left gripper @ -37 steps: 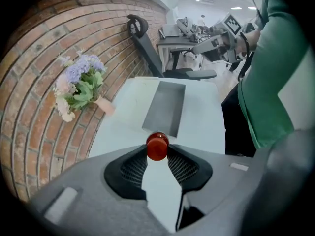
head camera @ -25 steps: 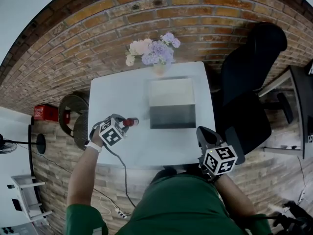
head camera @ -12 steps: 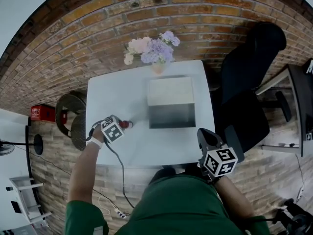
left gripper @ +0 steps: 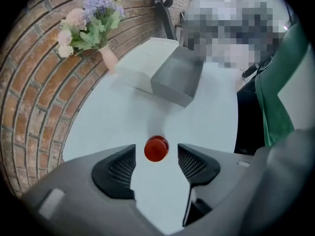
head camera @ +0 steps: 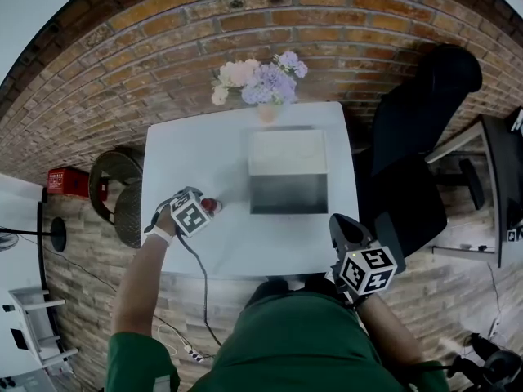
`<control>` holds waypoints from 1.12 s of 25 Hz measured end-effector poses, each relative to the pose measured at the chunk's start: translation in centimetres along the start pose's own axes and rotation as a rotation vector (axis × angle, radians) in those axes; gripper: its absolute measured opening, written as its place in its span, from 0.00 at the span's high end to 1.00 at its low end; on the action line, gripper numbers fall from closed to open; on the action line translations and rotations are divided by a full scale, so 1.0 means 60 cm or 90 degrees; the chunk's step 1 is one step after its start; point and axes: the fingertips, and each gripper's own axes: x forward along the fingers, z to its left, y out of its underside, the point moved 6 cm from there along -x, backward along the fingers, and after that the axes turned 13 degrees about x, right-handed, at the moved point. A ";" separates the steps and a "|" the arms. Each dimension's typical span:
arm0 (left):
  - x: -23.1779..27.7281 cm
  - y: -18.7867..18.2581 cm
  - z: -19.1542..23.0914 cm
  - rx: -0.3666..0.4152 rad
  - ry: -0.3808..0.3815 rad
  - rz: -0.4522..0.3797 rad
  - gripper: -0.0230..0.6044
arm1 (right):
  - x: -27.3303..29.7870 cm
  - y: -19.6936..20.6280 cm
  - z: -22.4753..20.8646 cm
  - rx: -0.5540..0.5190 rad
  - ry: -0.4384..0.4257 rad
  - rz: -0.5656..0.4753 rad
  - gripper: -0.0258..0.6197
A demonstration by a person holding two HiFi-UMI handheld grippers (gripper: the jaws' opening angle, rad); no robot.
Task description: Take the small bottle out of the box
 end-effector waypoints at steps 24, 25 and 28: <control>-0.335 -0.172 -0.024 -0.338 -0.450 -0.593 0.82 | 0.016 -0.158 0.051 -0.087 -0.050 -0.104 0.96; -0.344 -0.171 -0.022 -0.348 -0.462 -0.607 0.85 | 0.013 -0.172 0.063 -0.096 -0.060 -0.117 0.96; -0.379 -0.176 -0.016 -0.366 -0.489 -0.646 0.89 | -0.001 -0.212 0.096 -0.140 -0.081 -0.157 0.96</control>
